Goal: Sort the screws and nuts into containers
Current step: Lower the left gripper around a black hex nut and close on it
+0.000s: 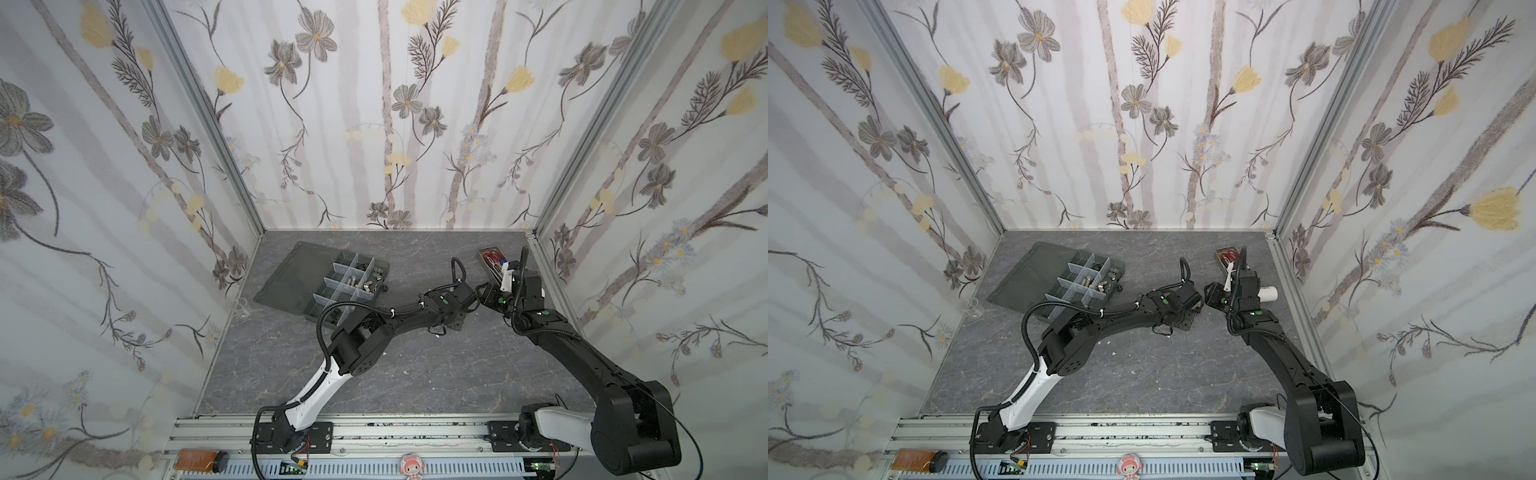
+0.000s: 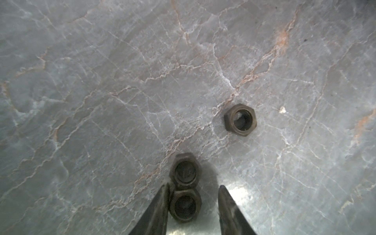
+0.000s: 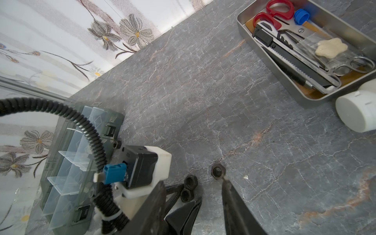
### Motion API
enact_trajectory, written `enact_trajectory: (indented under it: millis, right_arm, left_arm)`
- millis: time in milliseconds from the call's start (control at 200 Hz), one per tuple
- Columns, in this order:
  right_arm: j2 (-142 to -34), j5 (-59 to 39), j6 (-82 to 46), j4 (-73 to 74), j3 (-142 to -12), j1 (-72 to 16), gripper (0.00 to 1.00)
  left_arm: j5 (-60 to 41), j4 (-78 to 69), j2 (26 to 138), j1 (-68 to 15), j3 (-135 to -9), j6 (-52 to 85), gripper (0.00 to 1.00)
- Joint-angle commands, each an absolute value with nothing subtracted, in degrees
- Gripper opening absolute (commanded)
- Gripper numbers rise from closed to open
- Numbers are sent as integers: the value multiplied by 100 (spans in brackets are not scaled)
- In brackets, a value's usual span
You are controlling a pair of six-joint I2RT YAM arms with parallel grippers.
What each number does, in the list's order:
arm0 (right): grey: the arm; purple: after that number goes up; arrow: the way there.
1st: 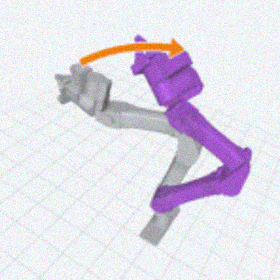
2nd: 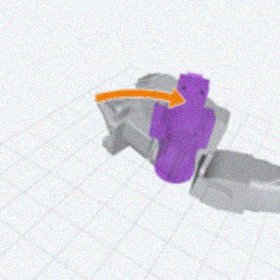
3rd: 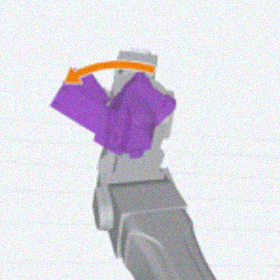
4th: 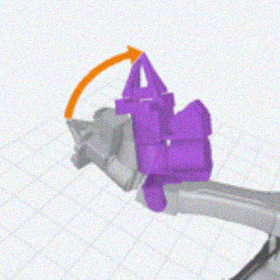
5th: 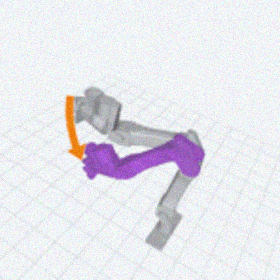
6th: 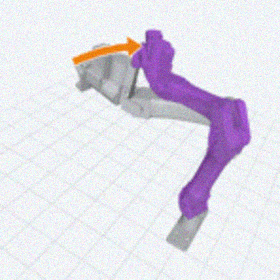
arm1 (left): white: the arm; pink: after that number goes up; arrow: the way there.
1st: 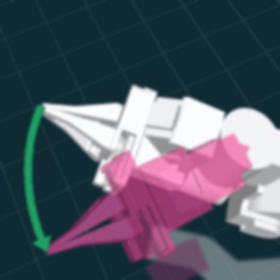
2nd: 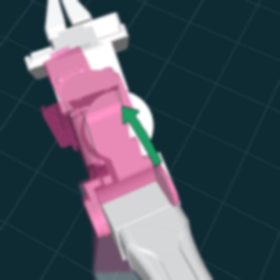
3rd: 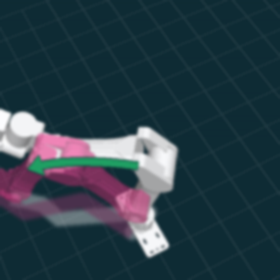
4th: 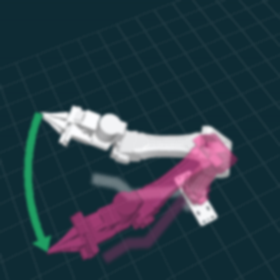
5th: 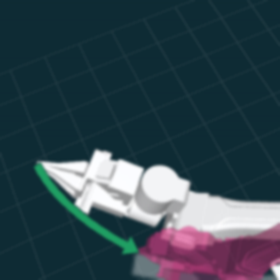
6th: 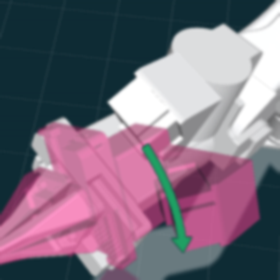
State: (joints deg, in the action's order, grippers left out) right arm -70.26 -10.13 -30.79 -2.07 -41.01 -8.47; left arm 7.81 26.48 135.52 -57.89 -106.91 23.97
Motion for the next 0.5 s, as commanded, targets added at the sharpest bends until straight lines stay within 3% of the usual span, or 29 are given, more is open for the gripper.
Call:
enact_trajectory:
  millis: [0, 495]
  right_arm:
    - [-6963, -1012, -2980, -201, -4086, -771, 47]
    - [-6963, -1060, -2882, -288, -4087, -510, 47]
  left_arm:
    - [826, 2916, 13645, -5779, -10784, 2347, 36]
    - [955, 2961, 13390, -5783, -10494, 2329, 29]
